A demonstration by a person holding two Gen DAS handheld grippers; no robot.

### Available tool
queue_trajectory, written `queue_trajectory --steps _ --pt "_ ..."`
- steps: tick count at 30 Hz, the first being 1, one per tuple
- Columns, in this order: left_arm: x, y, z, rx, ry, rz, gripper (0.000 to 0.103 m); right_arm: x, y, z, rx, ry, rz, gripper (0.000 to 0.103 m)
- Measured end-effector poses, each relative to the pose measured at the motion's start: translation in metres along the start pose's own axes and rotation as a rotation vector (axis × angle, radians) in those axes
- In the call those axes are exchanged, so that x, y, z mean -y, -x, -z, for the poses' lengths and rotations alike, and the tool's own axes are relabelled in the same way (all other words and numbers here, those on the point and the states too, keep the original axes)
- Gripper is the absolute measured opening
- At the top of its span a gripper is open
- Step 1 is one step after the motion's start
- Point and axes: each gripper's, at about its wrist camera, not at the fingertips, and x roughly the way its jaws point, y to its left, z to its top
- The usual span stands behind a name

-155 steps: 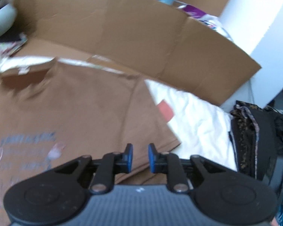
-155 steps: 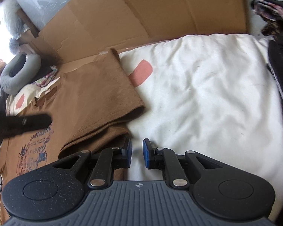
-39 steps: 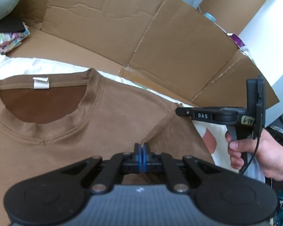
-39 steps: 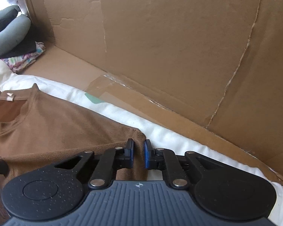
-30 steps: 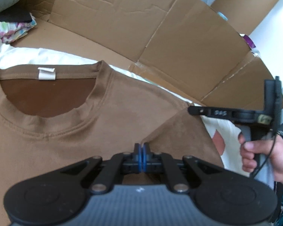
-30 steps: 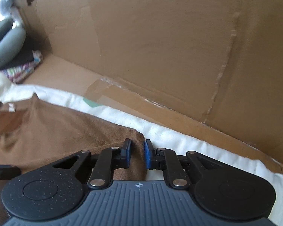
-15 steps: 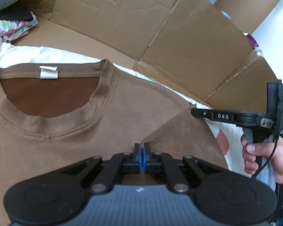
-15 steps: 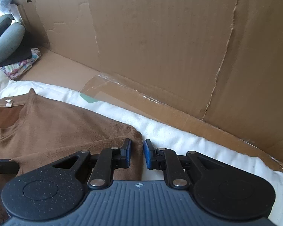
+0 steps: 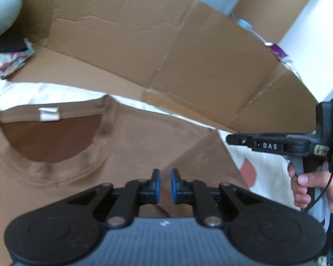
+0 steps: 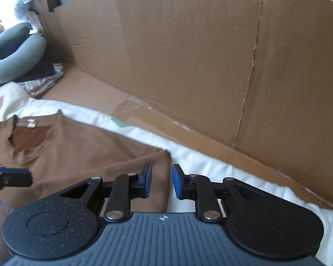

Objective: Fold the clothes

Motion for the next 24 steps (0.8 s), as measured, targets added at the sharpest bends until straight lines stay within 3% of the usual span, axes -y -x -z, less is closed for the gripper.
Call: queue_trajectory --steps 3,7,16,24 --pt "0.005 -0.008 0.005 -0.024 -0.011 0.004 0.01 -0.005 0.009 0.011 -0.014 0.013 -0.01 0.025" --pt "0.003 -0.022 0.015 -0.066 -0.006 -0.041 0.009 -0.013 0.014 0.03 -0.055 0.058 -0.022 0.012" --pt "-0.006 -0.017 0.015 -0.063 0.01 -0.051 0.008 -0.013 0.037 0.071 -0.101 0.027 -0.036 0.011" --pt "-0.003 0.008 0.028 -0.1 -0.044 -0.096 0.017 -0.015 0.054 0.097 -0.141 0.011 -0.031 0.011"
